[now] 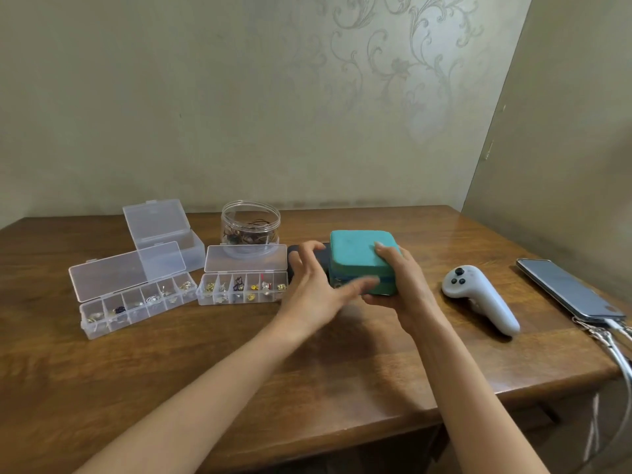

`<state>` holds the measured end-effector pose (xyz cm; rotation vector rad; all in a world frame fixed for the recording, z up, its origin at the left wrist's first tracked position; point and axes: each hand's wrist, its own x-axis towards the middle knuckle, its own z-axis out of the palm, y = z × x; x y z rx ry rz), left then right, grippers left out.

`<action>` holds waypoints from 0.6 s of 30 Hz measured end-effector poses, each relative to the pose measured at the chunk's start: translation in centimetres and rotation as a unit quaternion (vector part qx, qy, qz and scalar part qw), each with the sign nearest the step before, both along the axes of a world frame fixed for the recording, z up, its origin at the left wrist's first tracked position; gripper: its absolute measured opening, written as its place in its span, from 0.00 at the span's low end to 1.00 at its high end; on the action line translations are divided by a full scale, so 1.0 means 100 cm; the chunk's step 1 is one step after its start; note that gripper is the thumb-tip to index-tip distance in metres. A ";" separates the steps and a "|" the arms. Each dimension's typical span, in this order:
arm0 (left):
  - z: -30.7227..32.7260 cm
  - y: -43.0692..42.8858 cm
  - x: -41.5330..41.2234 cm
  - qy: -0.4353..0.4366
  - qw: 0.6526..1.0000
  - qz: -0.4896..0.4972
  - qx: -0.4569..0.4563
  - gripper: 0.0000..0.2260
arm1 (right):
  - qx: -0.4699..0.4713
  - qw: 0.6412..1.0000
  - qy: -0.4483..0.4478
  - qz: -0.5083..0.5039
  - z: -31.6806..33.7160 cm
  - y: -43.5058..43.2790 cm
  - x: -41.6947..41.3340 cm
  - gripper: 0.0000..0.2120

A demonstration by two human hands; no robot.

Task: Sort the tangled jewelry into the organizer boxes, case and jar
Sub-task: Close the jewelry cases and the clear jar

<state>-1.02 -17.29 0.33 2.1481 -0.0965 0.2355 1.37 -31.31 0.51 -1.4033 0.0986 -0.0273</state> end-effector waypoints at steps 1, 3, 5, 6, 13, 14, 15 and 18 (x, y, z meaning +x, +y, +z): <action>-0.006 -0.002 -0.006 -0.054 0.998 0.015 0.017 0.36 | 0.009 1.000 -0.003 -0.005 0.000 0.000 0.000 0.24; -0.015 -0.002 -0.009 -0.121 0.992 0.038 -0.031 0.25 | 0.023 1.000 -0.008 -0.011 0.000 0.003 0.000 0.24; -0.018 0.001 -0.008 -0.129 0.987 0.032 -0.094 0.14 | 0.021 1.000 -0.010 -0.016 0.001 0.005 -0.002 0.23; -0.018 0.003 -0.008 -0.131 0.986 0.027 -0.100 0.11 | 0.019 1.000 -0.011 -0.017 0.001 0.005 -0.003 0.23; -0.020 0.021 -0.006 -0.198 0.979 0.004 -0.058 0.02 | 0.015 1.000 -0.010 -0.017 0.000 0.004 -0.004 0.22; -0.020 0.026 -0.002 -0.221 0.975 0.007 -0.032 0.03 | 0.012 1.000 -0.009 -0.012 0.000 0.004 -0.004 0.22; -0.020 0.031 0.003 -0.246 0.969 0.012 -0.002 0.04 | 0.012 1.000 -0.008 -0.007 -0.001 0.004 -0.005 0.21; -0.014 0.044 0.028 -0.283 0.955 0.048 0.069 0.04 | 0.017 1.000 -0.001 0.011 -0.002 0.001 -0.007 0.18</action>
